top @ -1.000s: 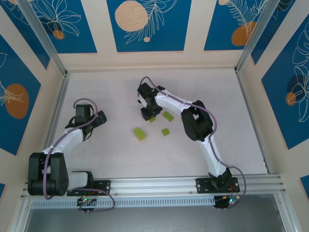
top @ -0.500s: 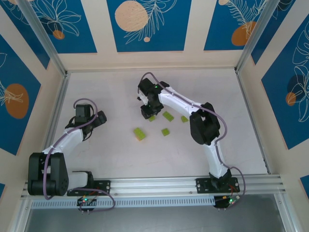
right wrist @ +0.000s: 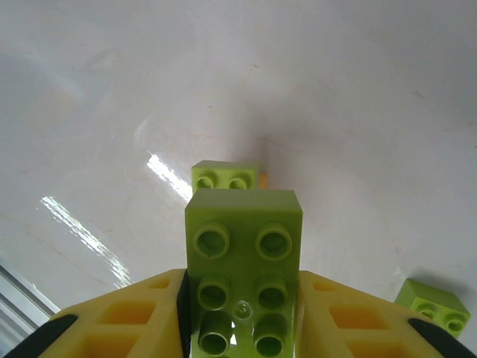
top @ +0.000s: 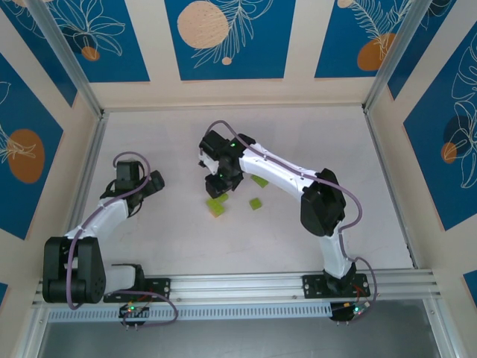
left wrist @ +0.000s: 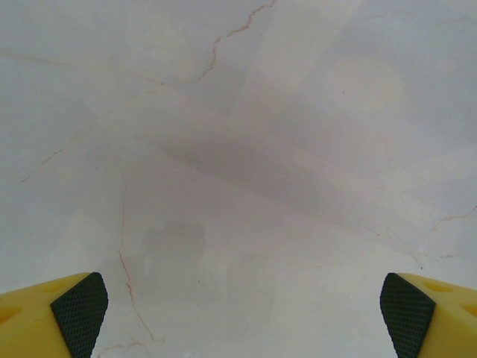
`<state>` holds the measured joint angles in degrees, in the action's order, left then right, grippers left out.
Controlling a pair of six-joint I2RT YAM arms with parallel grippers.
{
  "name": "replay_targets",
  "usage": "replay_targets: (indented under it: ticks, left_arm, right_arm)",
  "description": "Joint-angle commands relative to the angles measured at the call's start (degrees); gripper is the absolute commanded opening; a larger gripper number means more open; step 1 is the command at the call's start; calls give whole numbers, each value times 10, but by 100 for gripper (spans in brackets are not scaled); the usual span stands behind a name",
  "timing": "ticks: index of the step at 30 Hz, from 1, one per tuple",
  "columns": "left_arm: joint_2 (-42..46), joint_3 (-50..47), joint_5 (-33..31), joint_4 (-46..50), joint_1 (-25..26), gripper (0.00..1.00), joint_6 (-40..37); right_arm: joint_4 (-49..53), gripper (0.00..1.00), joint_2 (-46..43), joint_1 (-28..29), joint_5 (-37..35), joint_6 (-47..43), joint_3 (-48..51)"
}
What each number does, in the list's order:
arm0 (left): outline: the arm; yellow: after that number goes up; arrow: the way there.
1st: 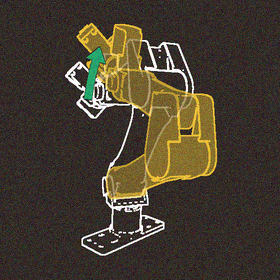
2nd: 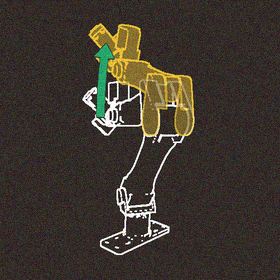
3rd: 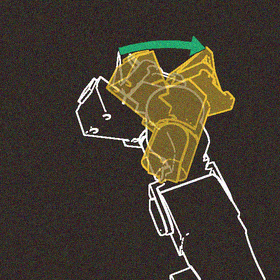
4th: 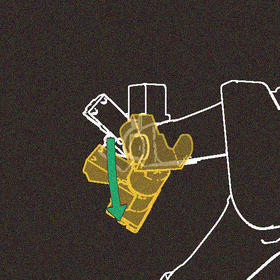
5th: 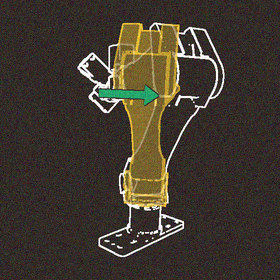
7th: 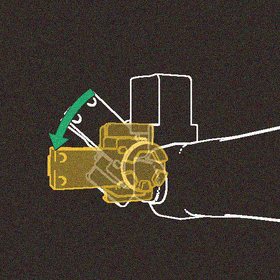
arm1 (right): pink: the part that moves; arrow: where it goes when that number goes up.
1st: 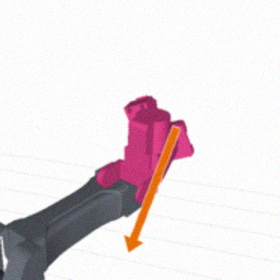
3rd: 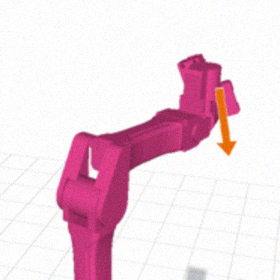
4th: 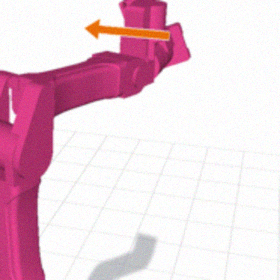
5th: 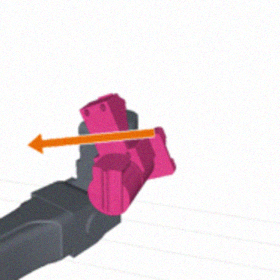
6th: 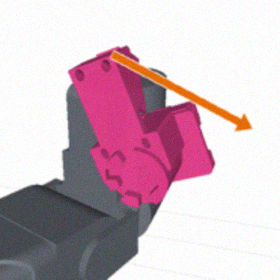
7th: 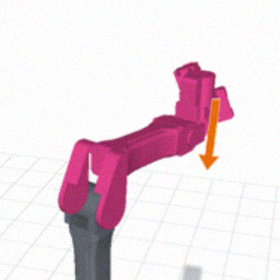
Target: Assemble a carrot with lego
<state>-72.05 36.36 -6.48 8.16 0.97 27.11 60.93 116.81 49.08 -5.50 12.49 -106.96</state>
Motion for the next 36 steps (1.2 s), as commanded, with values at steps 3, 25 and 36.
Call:
replay_targets:
  ticks: [3,25,36]
  left_arm:
    - [14,-8,3,4,-9,97,6]
    - [15,-10,2,4,-9,97,6]
    - [15,-11,2,3,-9,97,6]
  right_arm:
    - [5,36,15,11,18,19,-1]
    - [-14,36,55,27,23,27,9]
    - [-2,36,61,29,9,32,10]
